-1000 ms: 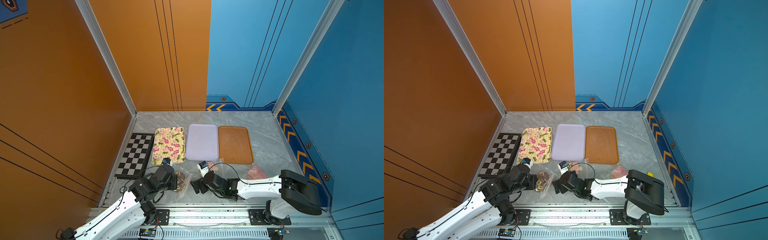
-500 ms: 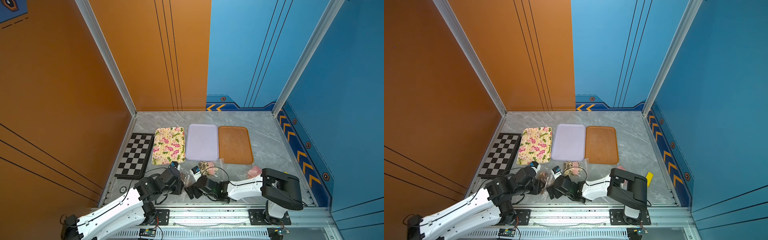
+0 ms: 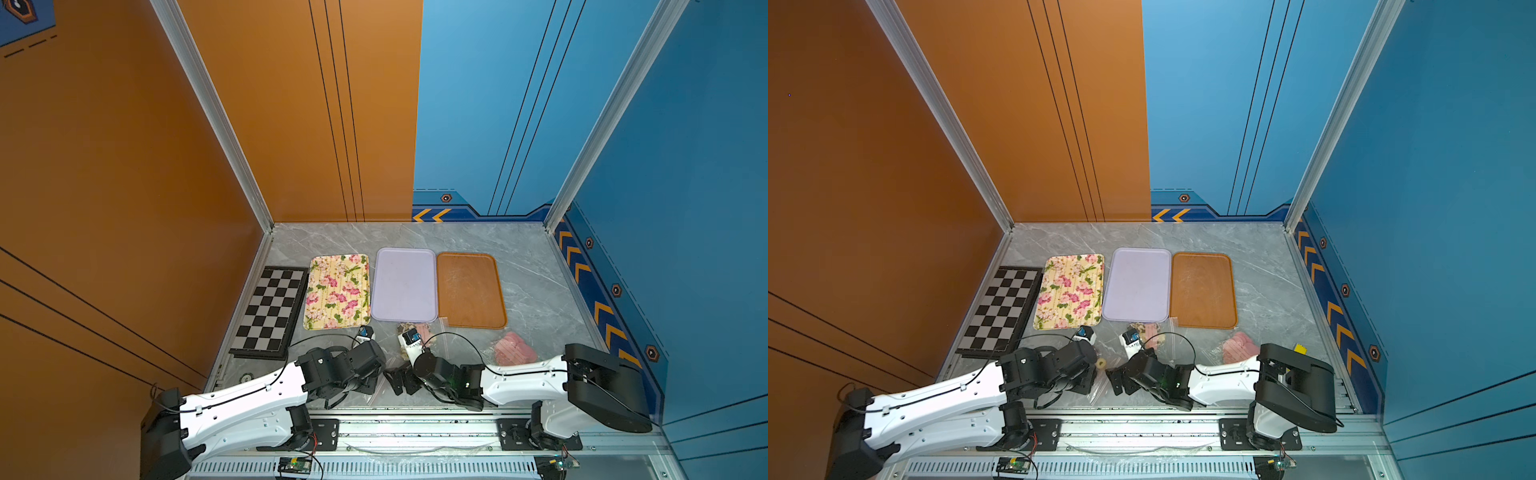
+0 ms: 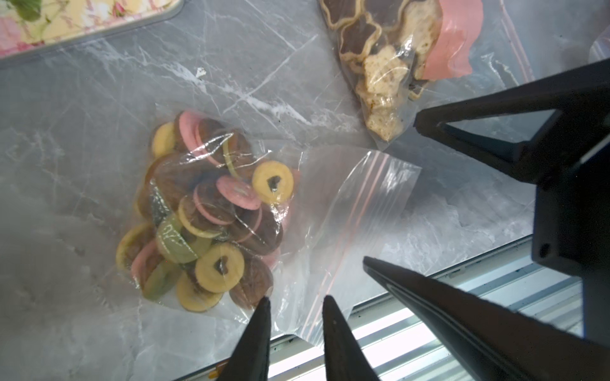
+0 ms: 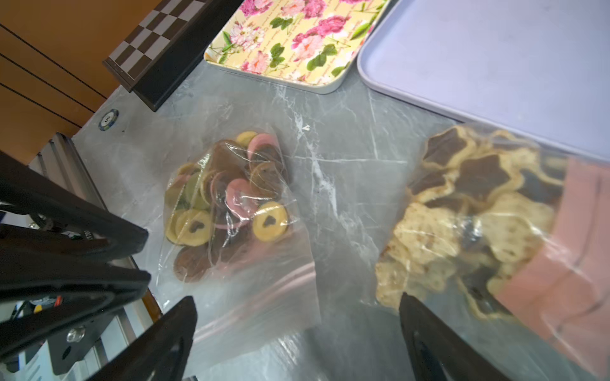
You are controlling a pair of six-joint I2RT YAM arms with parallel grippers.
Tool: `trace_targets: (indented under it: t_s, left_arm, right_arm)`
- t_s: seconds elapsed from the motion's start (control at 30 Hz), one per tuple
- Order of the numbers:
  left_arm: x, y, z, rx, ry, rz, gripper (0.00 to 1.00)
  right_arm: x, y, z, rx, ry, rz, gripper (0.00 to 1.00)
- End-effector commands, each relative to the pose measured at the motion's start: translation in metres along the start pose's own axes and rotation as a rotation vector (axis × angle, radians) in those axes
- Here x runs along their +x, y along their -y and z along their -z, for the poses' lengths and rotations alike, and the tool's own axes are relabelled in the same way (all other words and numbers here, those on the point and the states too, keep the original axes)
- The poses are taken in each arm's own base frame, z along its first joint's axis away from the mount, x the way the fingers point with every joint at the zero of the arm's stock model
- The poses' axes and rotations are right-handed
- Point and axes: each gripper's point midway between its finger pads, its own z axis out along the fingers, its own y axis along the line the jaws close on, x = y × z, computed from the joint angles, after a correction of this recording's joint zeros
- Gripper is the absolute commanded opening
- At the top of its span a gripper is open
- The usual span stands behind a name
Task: Pour cookies out of the ziploc bag
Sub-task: Open the ziploc bag at the center of the board.
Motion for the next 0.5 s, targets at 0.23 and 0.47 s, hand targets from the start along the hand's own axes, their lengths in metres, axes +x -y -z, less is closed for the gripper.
trace_targets:
  t_s: [0.23,0.47]
  left_arm:
    - [0.004,0.023,0.002,-0.031,-0.028,-0.087,0.34]
    - [0.003,0.012,0.006,-0.138,-0.010,-0.101,0.34]
  right_arm:
    - [0.013,0.061,0.027,0.187,0.015,-0.069,0.98]
    - [0.021,0.027,0.029,-0.019,-0.042,-0.087,0.95]
